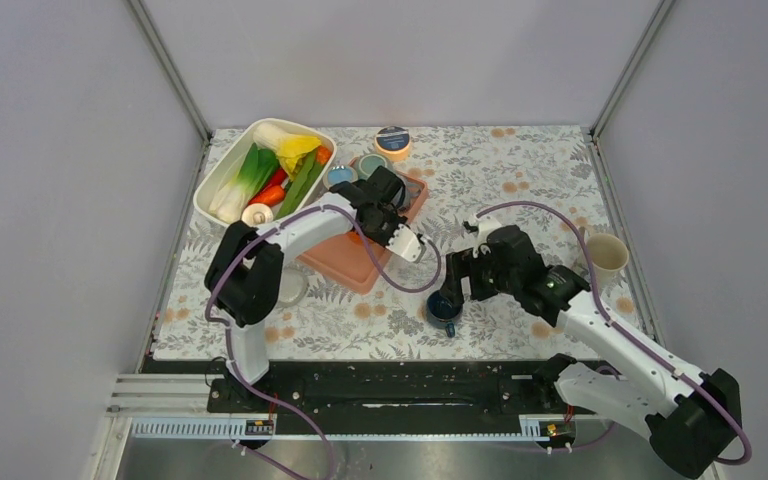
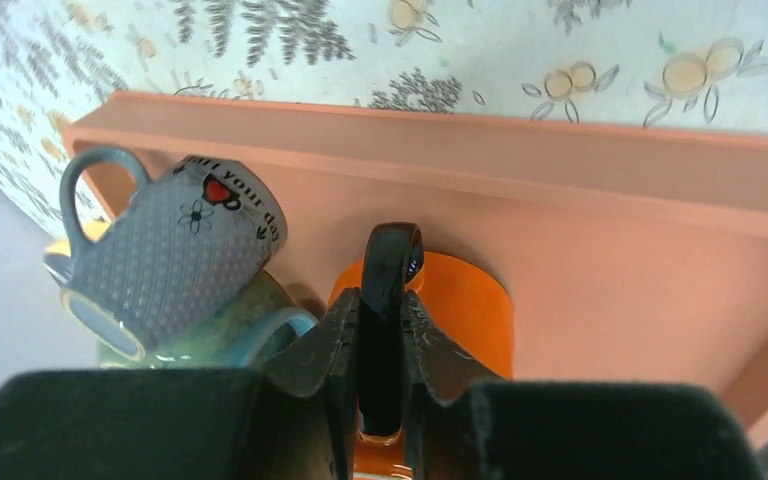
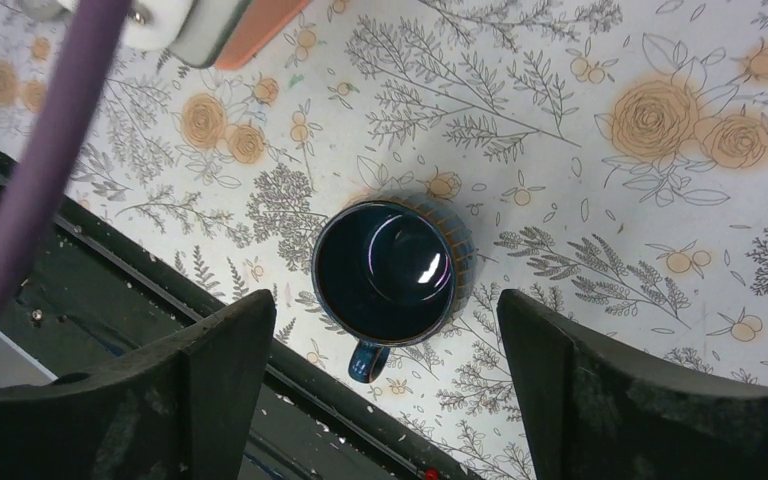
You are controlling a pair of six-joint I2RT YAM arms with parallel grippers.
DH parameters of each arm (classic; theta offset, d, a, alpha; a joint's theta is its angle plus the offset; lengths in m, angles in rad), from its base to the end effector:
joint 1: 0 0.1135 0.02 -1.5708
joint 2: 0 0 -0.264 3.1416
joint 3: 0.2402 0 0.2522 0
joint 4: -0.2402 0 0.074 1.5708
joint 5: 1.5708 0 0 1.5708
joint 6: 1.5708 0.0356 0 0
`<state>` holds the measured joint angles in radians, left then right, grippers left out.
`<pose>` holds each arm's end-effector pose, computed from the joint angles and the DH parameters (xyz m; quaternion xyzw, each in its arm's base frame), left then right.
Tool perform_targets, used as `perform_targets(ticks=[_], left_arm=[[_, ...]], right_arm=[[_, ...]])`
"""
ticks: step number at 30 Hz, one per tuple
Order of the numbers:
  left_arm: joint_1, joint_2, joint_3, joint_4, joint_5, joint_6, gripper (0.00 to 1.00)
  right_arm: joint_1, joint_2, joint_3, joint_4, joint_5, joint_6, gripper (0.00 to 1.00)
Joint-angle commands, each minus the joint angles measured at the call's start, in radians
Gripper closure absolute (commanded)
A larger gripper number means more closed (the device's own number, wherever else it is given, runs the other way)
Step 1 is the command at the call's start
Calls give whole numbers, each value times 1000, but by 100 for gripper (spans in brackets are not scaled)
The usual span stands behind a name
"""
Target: Turn the mug right side up
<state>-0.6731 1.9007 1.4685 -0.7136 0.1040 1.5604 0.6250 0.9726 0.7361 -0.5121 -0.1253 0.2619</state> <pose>0.3090 -0.2511 0.2155 0.8821 0.4183 0.0445 0.2120 0.1625 0.1227 0.2582 -0.1898 0.8953 0.2230 0.3356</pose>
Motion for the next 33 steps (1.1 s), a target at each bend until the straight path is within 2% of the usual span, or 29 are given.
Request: perform_targets(ticks=[1, 4, 7, 12, 15, 16, 18, 19, 22, 25, 33], left_arm=[[24, -135, 85, 35, 131, -342, 100], [46, -179, 74, 90, 169, -611, 100], [79, -207, 39, 125, 200, -774, 100], [164, -259, -33, 267, 262, -1024, 100], [199, -293, -69, 346, 264, -1159, 100], [211, -304, -79, 361, 284, -1194, 100], [230, -330, -97, 384, 328, -1270, 100], [238, -344, -106, 394, 354, -1301, 100], [256, -374, -124, 410, 449, -1382, 100], [273, -397, -124, 407, 516, -1449, 100], [295, -446, -145, 451, 709, -1571, 100]], right_arm=[[-8, -78, 5, 30, -14, -36, 9], [-9, -122, -18, 101, -31, -44, 10], [-9, -123, -47, 197, 27, -8, 13], [-3, 3, -36, 399, -127, -3, 15], [6, 107, -27, 539, -118, 20, 15], [12, 146, -21, 590, -127, 34, 14], [29, 220, 6, 665, -140, 57, 3], [40, 256, 28, 684, -129, 68, 1], [66, 354, 93, 732, -127, 85, 1], [69, 428, 116, 861, -201, 124, 1], [78, 521, 159, 1018, -289, 162, 3]])
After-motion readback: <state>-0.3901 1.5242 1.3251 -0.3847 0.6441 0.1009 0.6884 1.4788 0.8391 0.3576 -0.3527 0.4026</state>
